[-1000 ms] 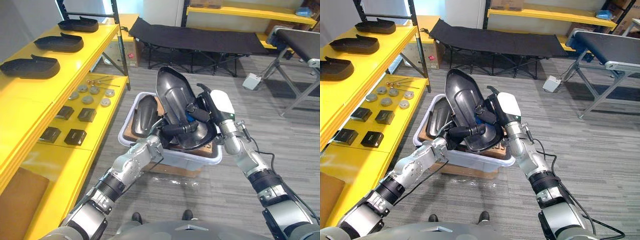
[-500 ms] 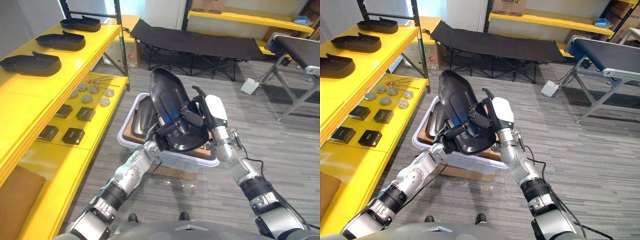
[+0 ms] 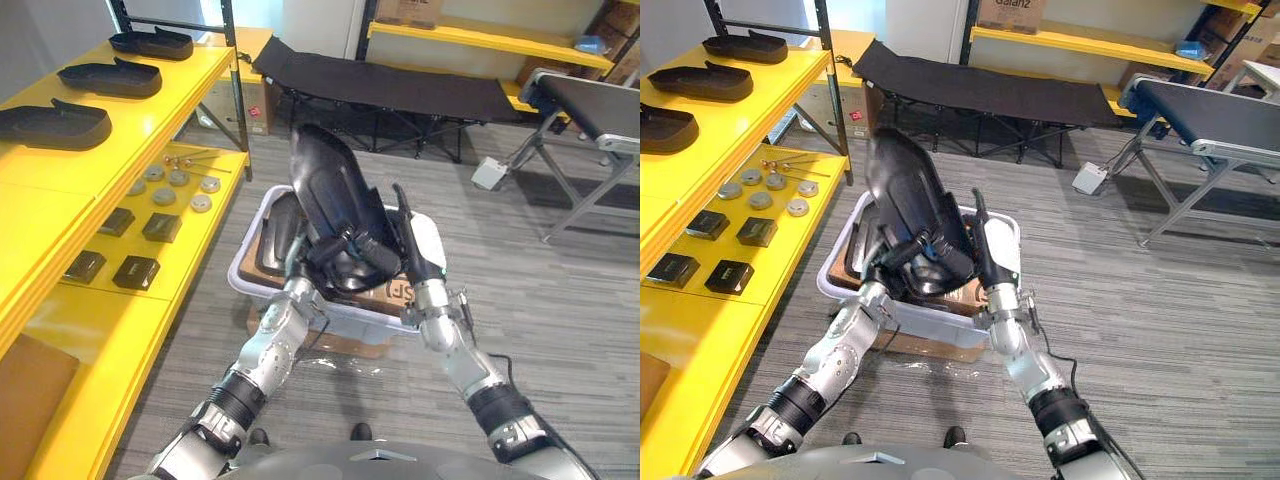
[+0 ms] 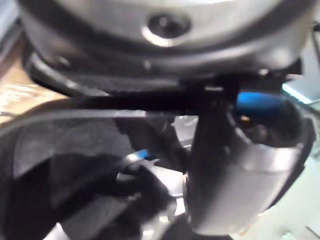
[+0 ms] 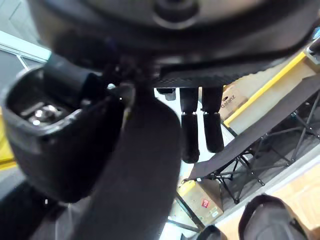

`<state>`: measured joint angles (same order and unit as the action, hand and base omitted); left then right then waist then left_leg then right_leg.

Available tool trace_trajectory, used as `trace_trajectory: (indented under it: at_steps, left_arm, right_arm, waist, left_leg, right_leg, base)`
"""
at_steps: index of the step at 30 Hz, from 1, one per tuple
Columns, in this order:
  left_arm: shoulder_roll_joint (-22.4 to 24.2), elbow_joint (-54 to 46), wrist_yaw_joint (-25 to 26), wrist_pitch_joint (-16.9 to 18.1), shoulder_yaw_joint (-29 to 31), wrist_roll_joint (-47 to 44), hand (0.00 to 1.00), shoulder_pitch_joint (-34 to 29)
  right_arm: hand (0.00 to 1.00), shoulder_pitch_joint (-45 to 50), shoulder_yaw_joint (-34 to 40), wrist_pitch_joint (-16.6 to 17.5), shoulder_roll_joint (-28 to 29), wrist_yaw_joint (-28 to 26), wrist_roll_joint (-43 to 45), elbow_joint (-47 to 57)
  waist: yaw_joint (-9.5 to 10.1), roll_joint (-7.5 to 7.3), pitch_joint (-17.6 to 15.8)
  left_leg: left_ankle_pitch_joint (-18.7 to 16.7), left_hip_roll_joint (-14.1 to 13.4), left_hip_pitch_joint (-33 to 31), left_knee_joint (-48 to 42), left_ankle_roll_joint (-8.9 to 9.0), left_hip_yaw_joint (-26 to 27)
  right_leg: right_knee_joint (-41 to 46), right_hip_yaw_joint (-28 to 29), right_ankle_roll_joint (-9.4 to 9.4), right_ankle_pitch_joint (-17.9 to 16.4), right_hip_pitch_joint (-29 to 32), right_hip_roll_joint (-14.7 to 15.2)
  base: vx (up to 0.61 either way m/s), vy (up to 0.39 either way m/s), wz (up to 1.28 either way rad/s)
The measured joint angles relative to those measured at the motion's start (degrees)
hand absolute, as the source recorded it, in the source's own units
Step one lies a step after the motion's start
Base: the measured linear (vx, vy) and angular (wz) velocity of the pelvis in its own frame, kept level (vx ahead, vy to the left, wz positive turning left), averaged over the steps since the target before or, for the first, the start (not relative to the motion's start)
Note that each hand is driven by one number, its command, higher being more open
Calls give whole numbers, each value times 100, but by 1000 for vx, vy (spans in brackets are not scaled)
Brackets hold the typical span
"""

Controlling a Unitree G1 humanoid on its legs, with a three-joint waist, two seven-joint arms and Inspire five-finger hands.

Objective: Walk over and take three plastic housings, then place them on the shelf

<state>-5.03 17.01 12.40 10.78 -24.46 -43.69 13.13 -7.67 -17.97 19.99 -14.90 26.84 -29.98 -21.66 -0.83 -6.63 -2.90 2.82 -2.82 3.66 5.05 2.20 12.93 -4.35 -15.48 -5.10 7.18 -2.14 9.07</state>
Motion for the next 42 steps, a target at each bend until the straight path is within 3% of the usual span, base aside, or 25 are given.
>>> trace_trajectory:
  at_steps: [4,6,11,16,21,25,27,29,31,34,38,42]
  left_arm:
    - [12,-168,62,71,172,393,0,11]
    - [28,-361,63,71,270,599,0,-9]
    - [51,-1249,69,154,779,1316,0,-402]
    - [45,-1486,152,377,1546,2086,0,-1193]
    - [46,-1486,653,436,2135,2822,0,-1685]
    - [81,-1487,794,737,2625,2862,0,-1853]
    - [99,-1552,883,892,2863,2862,0,-1863]
    - [159,-1912,969,921,2967,2876,0,-2025]
    - [255,-2534,1132,938,2888,3200,0,-2314]
    - [334,-2943,1226,990,2824,3611,0,-2609]
    - [464,-3104,1184,1161,2823,3761,0,-2753]
    - [453,-3104,1199,1193,2874,3783,0,-2767]
  right_arm:
    - [100,74,-13,45,198,59,168,174]
    - [100,317,53,101,200,61,226,728]
    - [100,507,565,689,202,48,390,1857]
    - [100,601,1571,1159,166,574,355,2580]
    - [100,986,2224,1191,164,1013,390,2944]
    - [100,1439,2870,1167,192,983,729,2920]
    - [100,1692,3109,994,287,474,1316,2829]
    - [100,1874,3145,361,425,-415,1926,2603]
    - [100,2218,3017,-523,472,-1180,2373,2000]
    - [100,2780,2564,-1039,858,-1326,2730,1784]
    - [100,2857,2420,-1095,1096,-1308,3338,1809]
    - [100,2596,2419,-915,1096,-1221,3362,1809]
  waist:
    - [19,-10,2]
    - [58,-11,1]
    - [-17,-2,2]
    - [-84,66,38]
    - [-87,202,92]
    - [-91,309,142]
    - [-113,361,141]
    - [-166,381,150]
    - [-158,414,141]
    - [-115,614,148]
    - [-91,696,185]
    - [-80,576,156]
  left_leg:
    - [-13,0,0,-9,18,-1]
    - [-16,-2,-2,-18,22,5]
    - [-32,10,-8,-19,5,74]
    - [-49,23,-3,-18,11,97]
    - [-59,23,-3,-17,23,132]
    - [-107,18,-6,-13,50,143]
    - [-120,15,-9,0,62,151]
    - [-133,11,-8,0,60,157]
    - [-154,3,-19,1,69,151]
    - [-161,3,-36,1,62,141]
    - [-165,-2,-38,-7,49,108]
    - [-168,1,-87,-16,52,60]
  right_leg:
    - [11,11,13,-8,2,2]
    - [17,0,24,-17,10,-16]
    - [133,43,29,-77,111,-17]
    - [131,44,18,-95,109,-22]
    - [127,45,19,-124,111,-27]
    - [123,48,18,-139,115,-29]
    - [121,57,21,-147,122,-28]
    - [119,69,23,-156,127,-29]
    - [112,86,18,-163,139,-26]
    - [79,86,7,-168,142,-27]
    - [23,64,-8,-152,102,-36]
    - [22,26,-9,-153,118,-33]
  base:
    - [0,0,0]
    - [0,0,-2]
    - [0,0,-7]
    - [0,0,0]
    - [0,0,0]
    - [0,0,0]
    - [-8,-6,-2]
    - [-11,-12,-4]
    - [-1,-7,-2]
    - [0,0,0]
    - [5,-8,3]
    - [-10,-11,6]
